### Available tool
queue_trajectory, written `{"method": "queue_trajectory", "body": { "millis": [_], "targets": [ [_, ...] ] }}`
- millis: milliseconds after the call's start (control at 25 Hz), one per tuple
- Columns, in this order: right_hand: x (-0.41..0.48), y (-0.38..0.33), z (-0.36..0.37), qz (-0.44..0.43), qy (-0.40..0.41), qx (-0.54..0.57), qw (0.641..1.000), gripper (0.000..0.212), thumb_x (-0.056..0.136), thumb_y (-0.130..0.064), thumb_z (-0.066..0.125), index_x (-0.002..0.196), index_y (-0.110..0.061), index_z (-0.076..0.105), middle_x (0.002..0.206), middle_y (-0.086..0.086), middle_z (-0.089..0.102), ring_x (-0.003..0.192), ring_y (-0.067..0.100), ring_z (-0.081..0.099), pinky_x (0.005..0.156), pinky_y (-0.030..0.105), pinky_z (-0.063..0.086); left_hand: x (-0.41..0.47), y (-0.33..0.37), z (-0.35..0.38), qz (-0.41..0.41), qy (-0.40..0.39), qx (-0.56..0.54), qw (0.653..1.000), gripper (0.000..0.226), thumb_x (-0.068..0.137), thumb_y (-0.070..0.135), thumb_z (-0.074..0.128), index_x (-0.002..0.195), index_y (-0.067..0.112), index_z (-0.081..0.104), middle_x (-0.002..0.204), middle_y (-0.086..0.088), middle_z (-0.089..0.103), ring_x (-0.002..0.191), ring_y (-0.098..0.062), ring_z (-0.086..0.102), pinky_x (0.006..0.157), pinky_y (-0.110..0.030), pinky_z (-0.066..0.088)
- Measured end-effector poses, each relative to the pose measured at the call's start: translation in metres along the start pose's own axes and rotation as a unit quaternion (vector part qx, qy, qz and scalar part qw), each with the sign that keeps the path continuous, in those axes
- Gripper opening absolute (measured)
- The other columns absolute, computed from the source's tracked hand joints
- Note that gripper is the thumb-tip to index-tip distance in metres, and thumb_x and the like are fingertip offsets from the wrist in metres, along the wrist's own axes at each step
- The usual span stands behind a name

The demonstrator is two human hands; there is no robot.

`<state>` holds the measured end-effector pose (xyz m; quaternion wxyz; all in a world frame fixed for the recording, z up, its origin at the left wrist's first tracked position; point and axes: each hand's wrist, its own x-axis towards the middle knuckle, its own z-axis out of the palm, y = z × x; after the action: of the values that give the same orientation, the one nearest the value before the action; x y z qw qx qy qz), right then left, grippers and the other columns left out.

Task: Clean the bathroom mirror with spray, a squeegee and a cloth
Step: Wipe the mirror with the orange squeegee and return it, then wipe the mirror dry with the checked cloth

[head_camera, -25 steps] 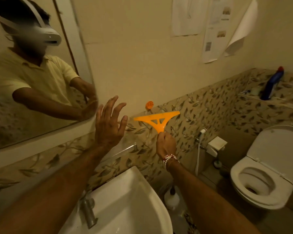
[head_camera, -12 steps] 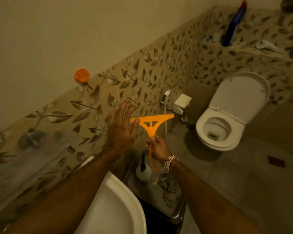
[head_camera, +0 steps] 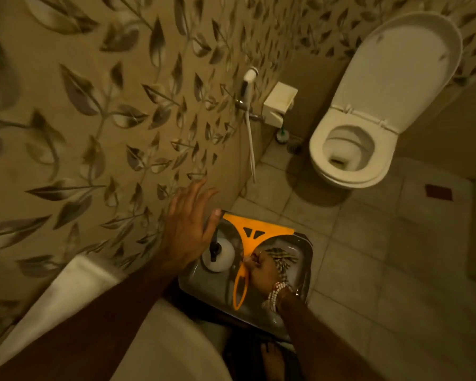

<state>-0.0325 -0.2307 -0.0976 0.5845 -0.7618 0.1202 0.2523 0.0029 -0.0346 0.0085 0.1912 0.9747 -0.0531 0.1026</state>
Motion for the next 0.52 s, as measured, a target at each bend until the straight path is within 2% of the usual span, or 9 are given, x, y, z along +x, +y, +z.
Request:
{"method": "queue_trajectory", "body": {
  "millis": [80, 240, 360, 400, 520],
  "targets": [
    [0.015, 0.025, 0.006, 0.015, 0.015, 0.009, 1.0, 0.021, 0.098, -0.005, 0.055, 0.115, 0.002, 0.064, 0.106, 0.017, 0.07, 0.098, 0.029, 0.064, 0.094, 0.041, 0.051, 0.004, -0.011, 0.021, 0.011, -0.038, 0.013, 0.999, 0.052, 0.102, 0.045, 0.037, 0.144, 0.018, 0.053, 0.158, -0.008, 0.043, 0.148, -0.026, 0.038, 0.12, -0.054, 0.029],
    [0.031, 0.061, 0.016, 0.041, 0.024, 0.042, 0.998, 0.012, 0.098, -0.001, 0.054, 0.102, 0.0, 0.065, 0.094, 0.01, 0.069, 0.087, 0.024, 0.065, 0.085, 0.036, 0.055, 0.0, -0.011, 0.055, 0.051, -0.096, 0.054, 0.993, 0.059, 0.1, 0.05, 0.037, 0.144, 0.015, 0.054, 0.157, -0.011, 0.045, 0.146, -0.03, 0.041, 0.118, -0.055, 0.03],
    [0.038, 0.071, 0.023, 0.057, 0.039, 0.056, 0.996, 0.022, 0.097, -0.001, 0.054, 0.084, -0.017, 0.061, 0.086, 0.001, 0.069, 0.08, 0.014, 0.066, 0.074, 0.016, 0.053, -0.006, -0.007, 0.073, 0.085, -0.165, 0.118, 0.976, 0.069, 0.1, 0.059, 0.027, 0.152, 0.019, 0.047, 0.163, -0.01, 0.038, 0.152, -0.029, 0.034, 0.122, -0.056, 0.024],
    [0.04, 0.074, 0.024, 0.063, 0.041, 0.055, 0.996, 0.025, 0.097, -0.001, 0.055, 0.08, -0.018, 0.06, 0.086, 0.004, 0.07, 0.082, 0.017, 0.067, 0.076, 0.017, 0.053, -0.007, -0.007, 0.077, 0.094, -0.181, 0.13, 0.97, 0.071, 0.1, 0.061, 0.023, 0.154, 0.02, 0.043, 0.165, -0.009, 0.035, 0.154, -0.028, 0.031, 0.123, -0.056, 0.023],
    [0.047, 0.078, 0.027, 0.084, 0.035, 0.062, 0.994, 0.017, 0.096, -0.003, 0.057, 0.081, 0.003, 0.062, 0.099, 0.027, 0.071, 0.096, 0.036, 0.069, 0.088, 0.04, 0.055, -0.01, -0.01, 0.087, 0.104, -0.209, 0.142, 0.962, 0.074, 0.099, 0.065, 0.02, 0.159, 0.023, 0.035, 0.169, -0.008, 0.027, 0.156, -0.027, 0.024, 0.125, -0.055, 0.018]
  ]
}}
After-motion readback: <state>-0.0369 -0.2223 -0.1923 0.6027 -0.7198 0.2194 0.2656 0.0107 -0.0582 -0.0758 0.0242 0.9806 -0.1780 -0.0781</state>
